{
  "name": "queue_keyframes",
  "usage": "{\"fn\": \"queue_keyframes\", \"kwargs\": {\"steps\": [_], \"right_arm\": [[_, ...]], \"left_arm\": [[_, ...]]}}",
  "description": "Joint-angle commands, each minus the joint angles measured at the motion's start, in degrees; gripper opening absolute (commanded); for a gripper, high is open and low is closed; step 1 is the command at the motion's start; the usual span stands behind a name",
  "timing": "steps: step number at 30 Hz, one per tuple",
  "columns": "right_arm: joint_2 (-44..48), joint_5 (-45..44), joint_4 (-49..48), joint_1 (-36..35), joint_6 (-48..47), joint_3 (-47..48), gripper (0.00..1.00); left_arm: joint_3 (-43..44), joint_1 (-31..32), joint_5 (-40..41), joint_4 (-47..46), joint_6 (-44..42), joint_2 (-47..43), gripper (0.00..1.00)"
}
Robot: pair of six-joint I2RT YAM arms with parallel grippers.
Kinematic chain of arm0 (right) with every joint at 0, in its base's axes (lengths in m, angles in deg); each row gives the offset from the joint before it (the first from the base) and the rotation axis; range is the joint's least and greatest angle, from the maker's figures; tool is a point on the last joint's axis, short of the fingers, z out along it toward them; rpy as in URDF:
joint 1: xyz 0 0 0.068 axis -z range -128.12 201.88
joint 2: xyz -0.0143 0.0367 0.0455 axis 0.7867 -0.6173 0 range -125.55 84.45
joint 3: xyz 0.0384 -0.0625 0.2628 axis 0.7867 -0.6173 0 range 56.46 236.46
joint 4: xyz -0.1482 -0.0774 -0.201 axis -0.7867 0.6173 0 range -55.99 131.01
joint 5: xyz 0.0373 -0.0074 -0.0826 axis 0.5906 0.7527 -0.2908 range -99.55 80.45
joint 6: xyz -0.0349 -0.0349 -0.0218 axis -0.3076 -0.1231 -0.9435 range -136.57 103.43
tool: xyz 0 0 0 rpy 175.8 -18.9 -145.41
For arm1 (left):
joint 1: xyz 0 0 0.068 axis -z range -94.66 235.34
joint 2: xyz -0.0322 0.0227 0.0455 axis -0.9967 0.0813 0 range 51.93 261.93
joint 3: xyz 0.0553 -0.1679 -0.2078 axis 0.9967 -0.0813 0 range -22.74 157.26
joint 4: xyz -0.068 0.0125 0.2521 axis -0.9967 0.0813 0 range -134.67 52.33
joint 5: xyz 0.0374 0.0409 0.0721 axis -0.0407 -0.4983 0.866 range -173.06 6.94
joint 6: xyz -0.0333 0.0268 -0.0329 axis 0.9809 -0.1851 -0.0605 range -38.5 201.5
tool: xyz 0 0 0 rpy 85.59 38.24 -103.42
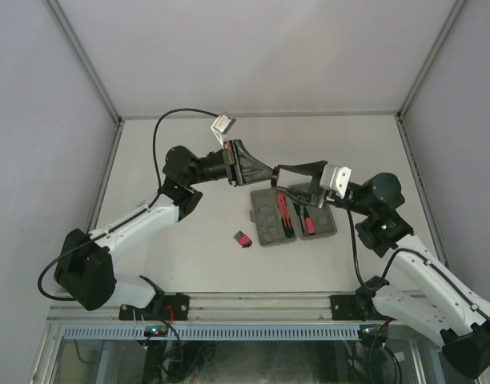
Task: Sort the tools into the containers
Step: Pick up the engineering item from the center of the board.
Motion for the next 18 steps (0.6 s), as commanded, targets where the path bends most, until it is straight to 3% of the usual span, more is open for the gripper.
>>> {"fn": "queue_keyframes", "kwargs": {"steps": [1, 6, 18], "right_arm": [[0.2, -0.1, -1.8, -0.6, 0.8, 2.3, 0.35], [0.8, -1.7, -0.9, -0.6, 0.4, 2.3, 0.33], [3.2, -5.8, 4.3, -0.1, 0.0, 2.3, 0.32]], "left_arm": [[2.2, 0.6, -0.1, -0.8, -1.3, -0.9, 0.06], [2.0, 0.6, 0.2, 0.3, -2.1, -1.2, 0.26], [1.2, -2.5, 0.6, 3.7, -4.9, -3.4, 0.40]]}}
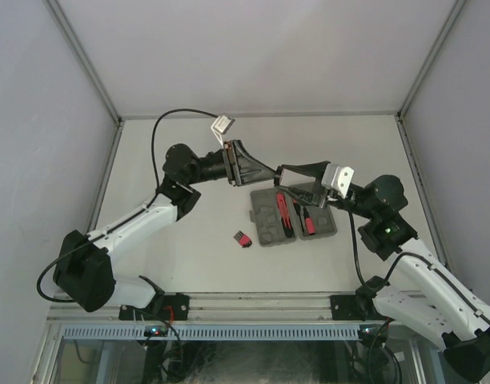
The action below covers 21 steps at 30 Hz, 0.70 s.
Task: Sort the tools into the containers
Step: Pick up the engineering item from the center of the board, then place the engineering item in the storage box.
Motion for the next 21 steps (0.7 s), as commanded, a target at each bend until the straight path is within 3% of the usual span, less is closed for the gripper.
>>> {"fn": "queue_keyframes", "kwargs": {"steps": [1, 7, 15, 21], "right_arm": [[1.8, -3.5, 1.9, 0.1, 0.0, 2.3, 0.32], [1.7, -7.8, 7.7, -0.2, 0.4, 3.1, 0.30], [-1.7, -24.8, 25.2, -5.4, -10.7, 5.7, 0.26], [-7.8, -34.9, 32.0, -10.5, -13.1, 7.5, 0.26]], "left_arm": [[0.6, -2.6, 0.4, -0.5, -1.9, -3.3, 0.40], [-1.6, -7.0, 1.7, 6.3, -6.4, -5.3, 0.40], [2.9, -10.1, 13.7, 37.4, -26.7, -9.1, 0.40], [3.8, -10.7, 22.3, 46.9, -32.0, -9.6, 0.39]]}}
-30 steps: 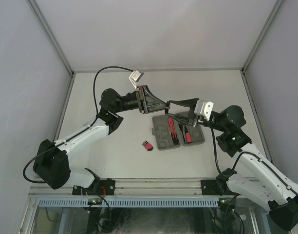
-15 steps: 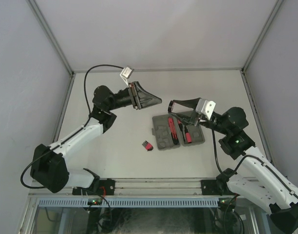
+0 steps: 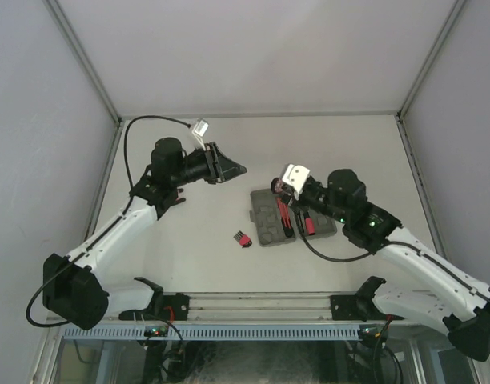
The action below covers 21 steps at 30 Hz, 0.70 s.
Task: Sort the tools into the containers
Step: Place the engineering item in the storage box.
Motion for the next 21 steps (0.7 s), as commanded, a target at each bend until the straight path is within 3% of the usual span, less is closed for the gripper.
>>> {"fn": "queue_keyframes", "kwargs": {"steps": [1, 9, 14, 21], "right_arm": [[-4.3, -9.6, 7.4, -2.2, -2.1, 4.3, 0.26], [-15.5, -11.0, 16.7, -2.4, 12.6, 11.0, 0.23], [-24.2, -11.9, 25.5, -2.3, 19.6, 16.7, 0.24], [-31.7, -9.9, 29.7, -1.8, 26.9, 19.9, 0.21]], "left_arm": [[3.5, -0.7, 8.9, 10.7, -7.1, -1.8, 0.39], [2.3, -1.3, 19.1, 16.7, -8.3, -2.1, 0.37], [1.2, -1.6, 21.0, 17.5, -8.7, -2.1, 0.37], [-0.3, -1.7, 21.7, 17.7, -8.4, -1.5, 0.37]]}}
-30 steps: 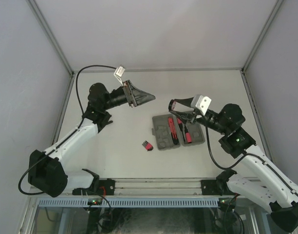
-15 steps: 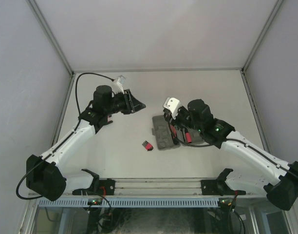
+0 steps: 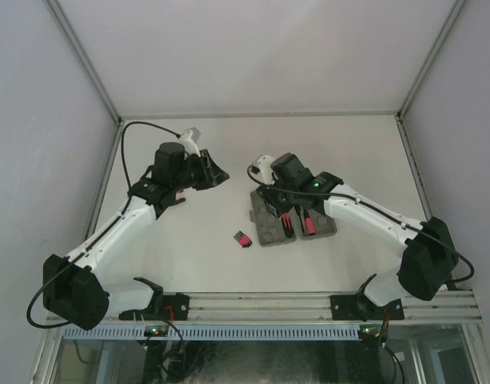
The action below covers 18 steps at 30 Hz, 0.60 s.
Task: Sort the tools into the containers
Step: Place the engineering item in the storage box.
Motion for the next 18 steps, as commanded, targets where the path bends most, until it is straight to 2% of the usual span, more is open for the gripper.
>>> {"fn": "queue_keyframes", "kwargs": {"steps": [1, 8, 18], "right_arm": [[-2.5, 1.0, 4.1, 0.4, 8.0, 2.9, 0.21], [-7.6, 2.8, 6.9, 2.1, 14.8, 5.2, 0.20], [-11.5, 7.5, 8.9, 4.7, 18.4, 5.5, 0.21]], "left_arm": [[-0.5, -0.3, 1.6, -0.5, -1.0, -1.4, 0.36], [-2.0, -0.3, 2.1, -0.7, -0.3, -1.0, 0.36], [-1.9, -0.4, 2.4, -0.7, -0.1, 0.0, 0.35]]}}
